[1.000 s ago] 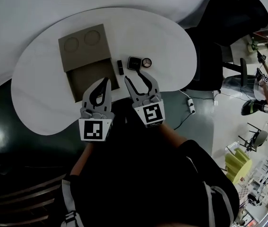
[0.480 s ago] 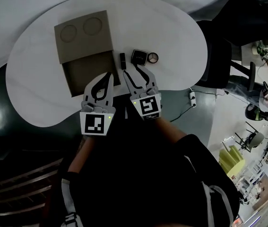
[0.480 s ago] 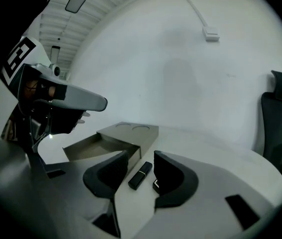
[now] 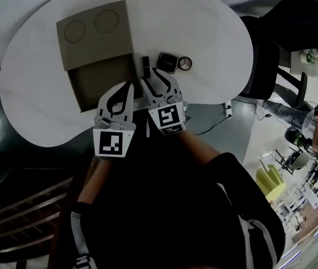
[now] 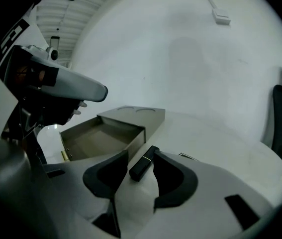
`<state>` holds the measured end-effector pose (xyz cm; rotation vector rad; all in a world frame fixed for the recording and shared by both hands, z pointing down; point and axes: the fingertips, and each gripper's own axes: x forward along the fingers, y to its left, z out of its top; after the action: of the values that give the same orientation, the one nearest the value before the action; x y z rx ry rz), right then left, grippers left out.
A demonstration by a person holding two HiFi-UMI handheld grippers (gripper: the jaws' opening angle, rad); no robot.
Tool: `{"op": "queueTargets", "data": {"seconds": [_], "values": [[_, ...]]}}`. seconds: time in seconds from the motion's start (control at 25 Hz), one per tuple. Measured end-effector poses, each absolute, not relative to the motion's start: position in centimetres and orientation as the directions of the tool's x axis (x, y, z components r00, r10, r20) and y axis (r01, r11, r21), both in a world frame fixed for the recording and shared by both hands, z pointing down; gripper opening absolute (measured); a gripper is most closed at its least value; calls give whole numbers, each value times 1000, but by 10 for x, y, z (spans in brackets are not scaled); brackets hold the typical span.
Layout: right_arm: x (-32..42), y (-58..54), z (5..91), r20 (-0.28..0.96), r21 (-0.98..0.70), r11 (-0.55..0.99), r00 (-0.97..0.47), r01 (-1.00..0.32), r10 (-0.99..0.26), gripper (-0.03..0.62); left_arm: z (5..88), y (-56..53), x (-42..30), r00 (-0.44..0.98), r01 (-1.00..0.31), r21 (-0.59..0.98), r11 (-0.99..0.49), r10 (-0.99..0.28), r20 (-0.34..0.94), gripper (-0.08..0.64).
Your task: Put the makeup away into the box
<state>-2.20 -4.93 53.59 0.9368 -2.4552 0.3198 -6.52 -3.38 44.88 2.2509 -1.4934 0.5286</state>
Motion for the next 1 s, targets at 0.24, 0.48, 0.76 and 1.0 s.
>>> {"op": "queueTargets", "data": {"seconds": [0.24, 0.48, 0.76, 1.0], "values": [[-24, -47, 562, 643, -34, 722, -568, -691, -513, 176, 461, -30, -70, 357, -931, 131, -342, -771, 527, 8], [-23, -50, 568, 695, 27, 710, -497, -704, -519, 133, 460, -27, -78, 344, -936, 132, -326, -772, 534, 8], [-11, -56, 571, 693, 11, 684, -487, -730, -531, 106, 465, -25, -77, 333, -940, 128, -316, -778, 533, 8], [-9, -57, 548, 660, -3, 657, -495, -754, -565, 104, 457, -21, -83, 320, -945, 121, -303, -794, 516, 8]]}}
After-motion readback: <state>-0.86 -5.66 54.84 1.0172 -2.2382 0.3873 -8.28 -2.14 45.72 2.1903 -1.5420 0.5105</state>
